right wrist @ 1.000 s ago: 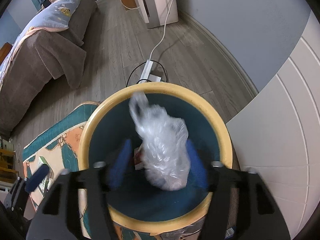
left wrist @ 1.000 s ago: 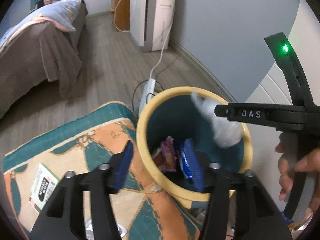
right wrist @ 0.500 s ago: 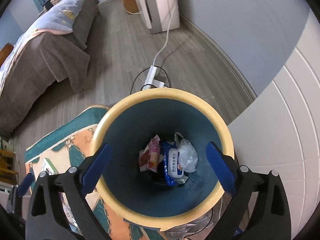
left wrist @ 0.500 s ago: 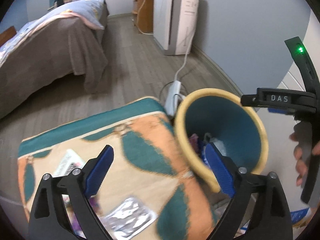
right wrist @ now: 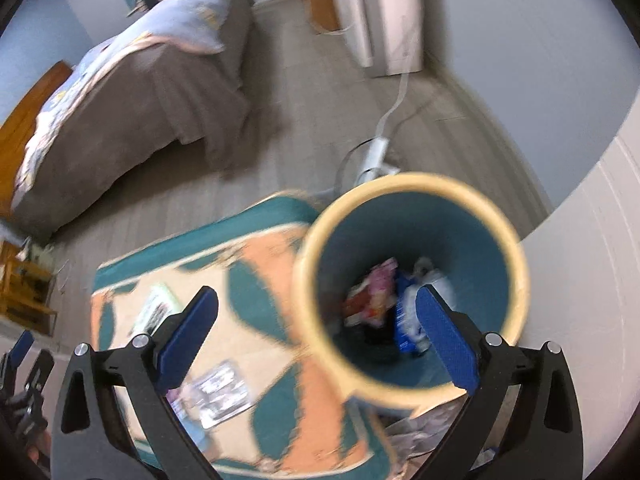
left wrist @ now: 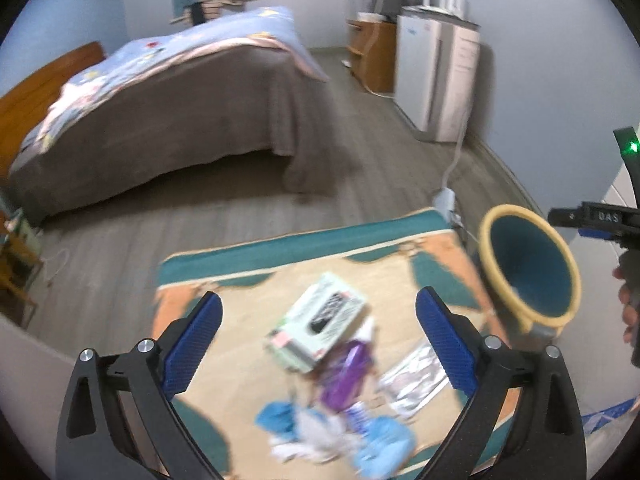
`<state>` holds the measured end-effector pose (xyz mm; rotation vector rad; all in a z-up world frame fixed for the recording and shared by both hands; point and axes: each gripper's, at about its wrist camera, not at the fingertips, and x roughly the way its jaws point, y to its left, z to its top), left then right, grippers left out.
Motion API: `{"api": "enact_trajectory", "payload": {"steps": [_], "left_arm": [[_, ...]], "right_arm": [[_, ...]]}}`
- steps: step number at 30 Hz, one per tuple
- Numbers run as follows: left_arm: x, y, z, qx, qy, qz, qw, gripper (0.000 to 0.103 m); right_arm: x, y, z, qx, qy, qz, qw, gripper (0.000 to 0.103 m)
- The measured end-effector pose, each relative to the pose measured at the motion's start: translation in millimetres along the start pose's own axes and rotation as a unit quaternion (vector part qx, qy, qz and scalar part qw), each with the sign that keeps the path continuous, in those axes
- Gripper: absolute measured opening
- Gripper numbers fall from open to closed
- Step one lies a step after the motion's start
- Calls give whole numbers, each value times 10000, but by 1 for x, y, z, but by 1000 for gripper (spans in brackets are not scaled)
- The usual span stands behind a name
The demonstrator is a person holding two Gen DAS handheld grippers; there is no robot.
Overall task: Collect trash
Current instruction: 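Move both tools back to the cushion and grasp the blue mask with the right tool, then grasp the white mesh wrapper with the left tool while right tool holds the blue mask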
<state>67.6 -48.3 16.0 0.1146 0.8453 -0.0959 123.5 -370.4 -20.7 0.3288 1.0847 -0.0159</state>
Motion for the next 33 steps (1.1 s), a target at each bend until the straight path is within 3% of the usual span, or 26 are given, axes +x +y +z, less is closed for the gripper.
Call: {"api": "enact_trajectory", "payload": {"steps": [5,10,14,19,23,28,31,33], "left_arm": [[-2,40,-23,-496,257,57,9984,96],[-15,68,-46,-555,300,139,9979,96],[-17,88,-62,-804,383,178,9959,96],[-21,84,-71,-481,406,441,9970,96],[-26,81,-69,-339,296,359,9983,96],[-17,90,-74,-446,531,263,9972,96],[-12,94,-77,-397,638,295,9967,96],[-10,96,-77,-433,670,289,9964,96]], "right_arm": [[4,50,-32,-365,240,106,9990,97],[10,87,-71,-751,257,-39,9968,97],[35,113,-105,-1091,651,-194,9917,97],[57,132,-143,-1262,901,-312,9874,96],[74,142,-167,-1023,1259,52,9867,81],[86,153,-179,-996,1497,274,9833,70],[94,156,-183,-969,1676,430,9801,52],[99,158,-184,-973,1818,545,9770,25]]}}
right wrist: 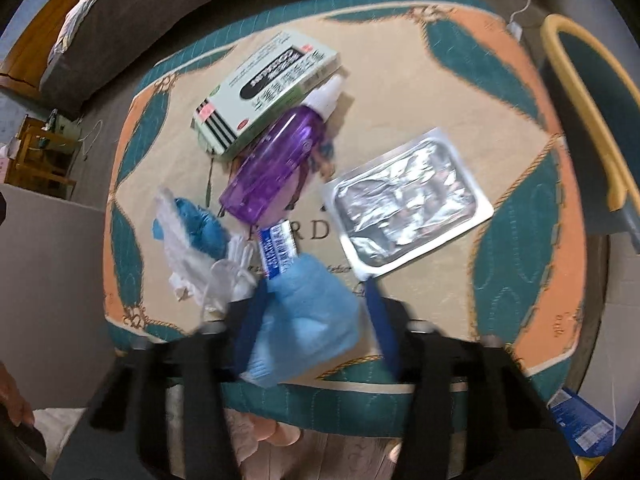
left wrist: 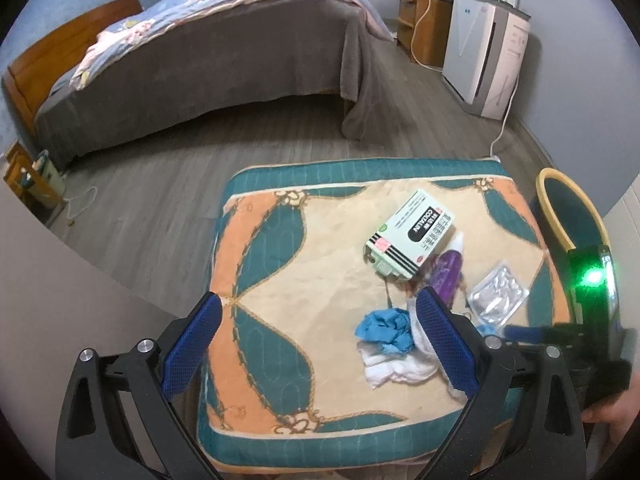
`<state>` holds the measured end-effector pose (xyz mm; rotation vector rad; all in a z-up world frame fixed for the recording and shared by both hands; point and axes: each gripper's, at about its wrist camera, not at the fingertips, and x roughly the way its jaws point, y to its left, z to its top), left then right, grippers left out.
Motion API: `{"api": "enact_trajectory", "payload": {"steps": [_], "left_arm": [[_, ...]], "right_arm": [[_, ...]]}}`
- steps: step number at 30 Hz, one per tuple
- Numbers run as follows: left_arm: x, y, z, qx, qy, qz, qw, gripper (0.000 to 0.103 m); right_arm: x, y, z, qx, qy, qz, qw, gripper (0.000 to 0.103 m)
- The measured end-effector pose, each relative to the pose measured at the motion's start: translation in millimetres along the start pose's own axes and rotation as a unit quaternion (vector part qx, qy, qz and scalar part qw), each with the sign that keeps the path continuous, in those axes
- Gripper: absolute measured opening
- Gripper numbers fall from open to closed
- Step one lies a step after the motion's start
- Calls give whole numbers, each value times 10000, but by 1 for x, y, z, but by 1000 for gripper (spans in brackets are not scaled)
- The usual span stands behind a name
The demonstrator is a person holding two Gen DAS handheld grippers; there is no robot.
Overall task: Collect trash
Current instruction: 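Grasp the white mesh wrapper with the left tool while right tool holds the blue mask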
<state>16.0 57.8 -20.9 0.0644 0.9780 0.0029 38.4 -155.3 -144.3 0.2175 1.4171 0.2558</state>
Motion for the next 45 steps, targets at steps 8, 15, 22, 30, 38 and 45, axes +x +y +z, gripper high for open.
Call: {"api": "enact_trajectory", "payload": {"steps": [8,15,22,30,38,45], "left_arm": [[-9,-10,0,71,-25,22,10000,96],[5,-24,-15,-620,237,-466,9967,96],[33,-74,-29,-369,263,-636,9969,96],[82,-115,-51,95,1056,-1053,9888,81],[99,-109,-50,127,1241,-1164,9853,7],[38,-111,-30,776,579,-862,9916,4]], "right_arm": [[-53,15,21,-504,-425,-51,9978,20],[-95,-7,40,-930,-908,-590,9898,20],[-92,-37,46,-635,-885,-406,9932,20],[-98,-50,48,-551,-1003,-378,9927,20],[-107,-49,49,-554,-1039,-414,9922,20],[-128,-49,43,-526,-1300,-645,9880,20]]}}
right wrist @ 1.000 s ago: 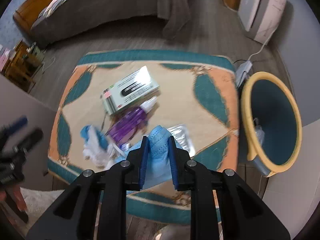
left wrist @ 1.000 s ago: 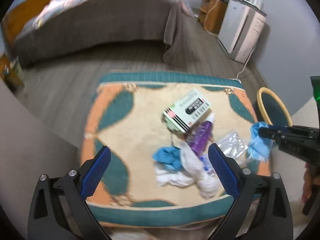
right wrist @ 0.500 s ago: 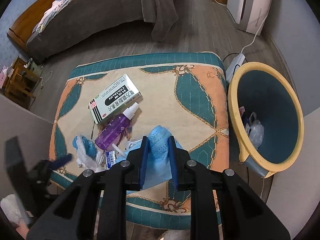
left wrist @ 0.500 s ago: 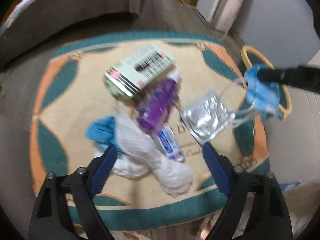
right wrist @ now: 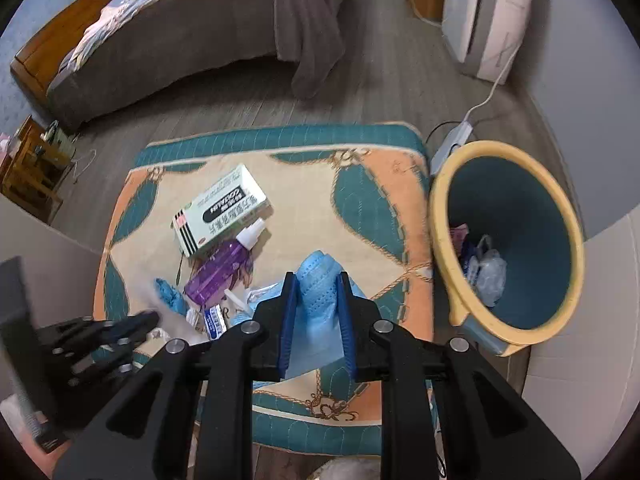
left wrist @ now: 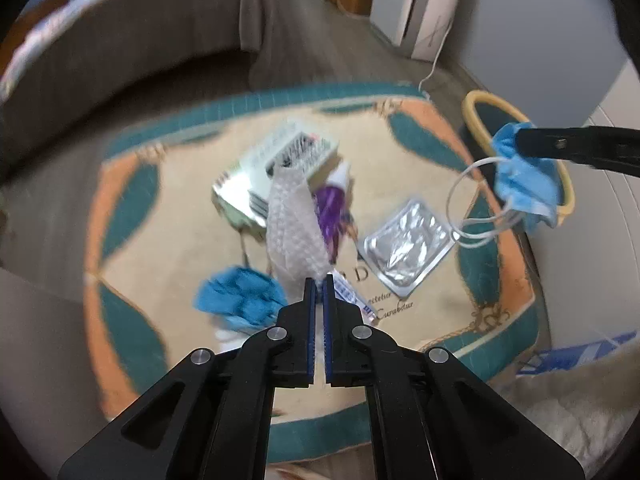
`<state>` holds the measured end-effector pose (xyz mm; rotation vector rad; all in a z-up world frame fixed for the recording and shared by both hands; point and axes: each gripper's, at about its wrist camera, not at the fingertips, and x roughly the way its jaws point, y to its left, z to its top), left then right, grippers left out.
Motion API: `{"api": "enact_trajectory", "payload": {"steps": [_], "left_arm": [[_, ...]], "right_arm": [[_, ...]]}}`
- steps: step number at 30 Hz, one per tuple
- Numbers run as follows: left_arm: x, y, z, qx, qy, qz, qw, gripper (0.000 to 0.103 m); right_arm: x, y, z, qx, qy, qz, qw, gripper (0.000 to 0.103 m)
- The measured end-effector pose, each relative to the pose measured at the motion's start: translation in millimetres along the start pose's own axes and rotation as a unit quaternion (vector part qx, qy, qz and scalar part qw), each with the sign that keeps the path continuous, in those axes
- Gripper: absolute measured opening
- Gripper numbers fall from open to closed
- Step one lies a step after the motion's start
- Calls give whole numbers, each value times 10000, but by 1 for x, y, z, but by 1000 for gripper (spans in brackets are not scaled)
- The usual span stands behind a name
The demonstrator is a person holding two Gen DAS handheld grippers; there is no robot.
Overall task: Collect trash
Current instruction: 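Grasp the white mesh wrapper with the left tool while right tool holds the blue mask, then carry the mask and mesh wrapper over the bin and open both tools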
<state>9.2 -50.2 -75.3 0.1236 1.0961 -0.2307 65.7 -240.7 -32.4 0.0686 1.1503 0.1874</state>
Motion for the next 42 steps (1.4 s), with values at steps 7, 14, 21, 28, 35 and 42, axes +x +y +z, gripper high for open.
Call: {"api": "enact_trajectory", "payload": {"steps": [7,14,21,28,35,42], "left_arm": [[-89,1,32,300,-695,187,9970,4],[-109,18,70,372,-1080,143,9934,4],[-48,20,83,545,-1100,261,9921,4],[-25,5,106,805,-997,6,9918,4],[-13,-32,124,1068,-1048,-239,9884,4],[1,-67,132,1065,-895,-747,9875,4]], "right_arm": [[-51,9,13,-40,-441,-73,9990,20],[-55,15,40,-87,-717,-71,9974,20],[-6,2,50,-72,-620,-38,9980,20],[25,-19,63,28,-288,95,9995,20],[37,-53,75,312,-254,-17,9992,20],[17,-104,73,662,-444,-267,9965,20]]}}
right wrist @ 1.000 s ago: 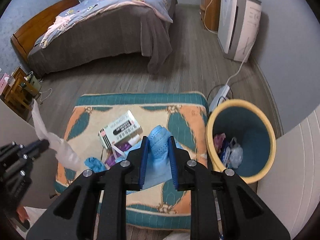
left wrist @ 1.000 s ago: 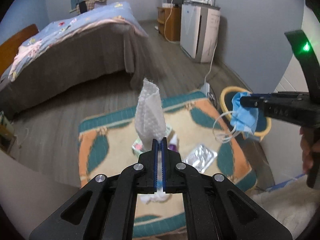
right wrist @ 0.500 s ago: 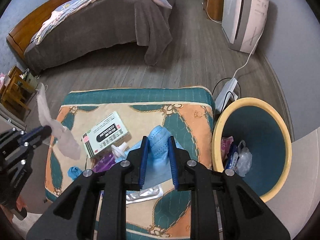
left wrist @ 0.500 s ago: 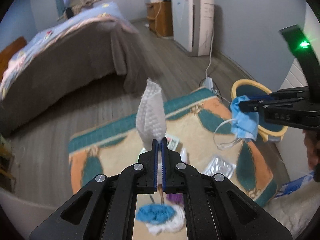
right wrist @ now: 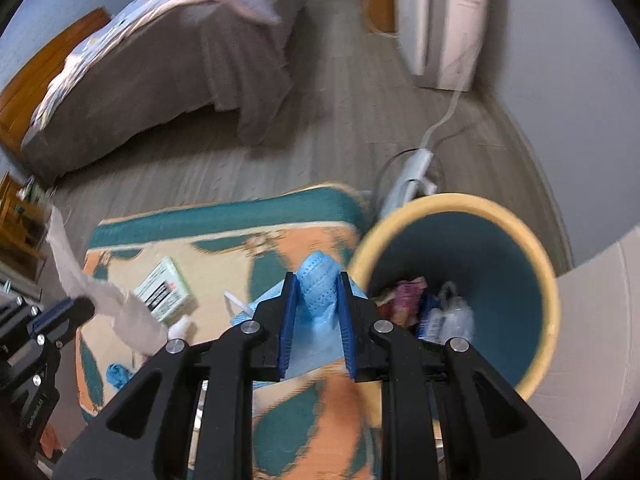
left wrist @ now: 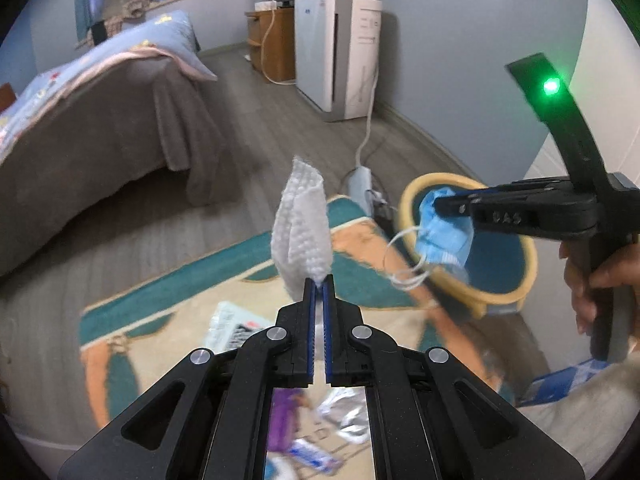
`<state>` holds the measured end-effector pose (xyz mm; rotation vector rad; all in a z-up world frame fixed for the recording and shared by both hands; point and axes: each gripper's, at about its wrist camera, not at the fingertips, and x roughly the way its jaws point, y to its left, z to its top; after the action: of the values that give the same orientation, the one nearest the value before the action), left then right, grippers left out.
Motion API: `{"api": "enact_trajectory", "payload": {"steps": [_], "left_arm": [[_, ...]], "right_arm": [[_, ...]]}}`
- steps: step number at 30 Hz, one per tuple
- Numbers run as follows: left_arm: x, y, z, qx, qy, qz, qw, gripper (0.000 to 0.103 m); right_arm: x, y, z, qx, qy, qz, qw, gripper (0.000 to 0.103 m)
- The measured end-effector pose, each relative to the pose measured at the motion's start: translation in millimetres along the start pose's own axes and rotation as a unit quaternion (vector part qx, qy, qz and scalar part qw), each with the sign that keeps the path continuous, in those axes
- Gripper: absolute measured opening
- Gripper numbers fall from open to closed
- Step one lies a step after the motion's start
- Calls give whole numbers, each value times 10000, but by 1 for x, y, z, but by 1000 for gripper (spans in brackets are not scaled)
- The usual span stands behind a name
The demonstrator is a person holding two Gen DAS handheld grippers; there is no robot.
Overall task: Collect trash
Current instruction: 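Carry the mask and mesh wrapper over the bin and open both tools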
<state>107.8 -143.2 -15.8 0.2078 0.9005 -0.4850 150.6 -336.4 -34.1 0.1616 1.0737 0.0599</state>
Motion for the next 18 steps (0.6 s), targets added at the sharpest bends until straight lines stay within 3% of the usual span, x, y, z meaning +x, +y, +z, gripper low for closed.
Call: {"api": "enact_trajectory", "payload": {"steps": [4,10,18], "left_arm": [[7,-29,18,479,-148,13,9987,4],[28,-62,28,369,-200,-734,9964,4],[70,-122,22,858,66,-1077,9904,4]], "right_arm": [[-12,-44,-4,383,-98,-292,9988,20],[-18,-110,-18,907,-67,-905,9917,20],[9,-159,-41,1408,487,-1262,9808,20]]}}
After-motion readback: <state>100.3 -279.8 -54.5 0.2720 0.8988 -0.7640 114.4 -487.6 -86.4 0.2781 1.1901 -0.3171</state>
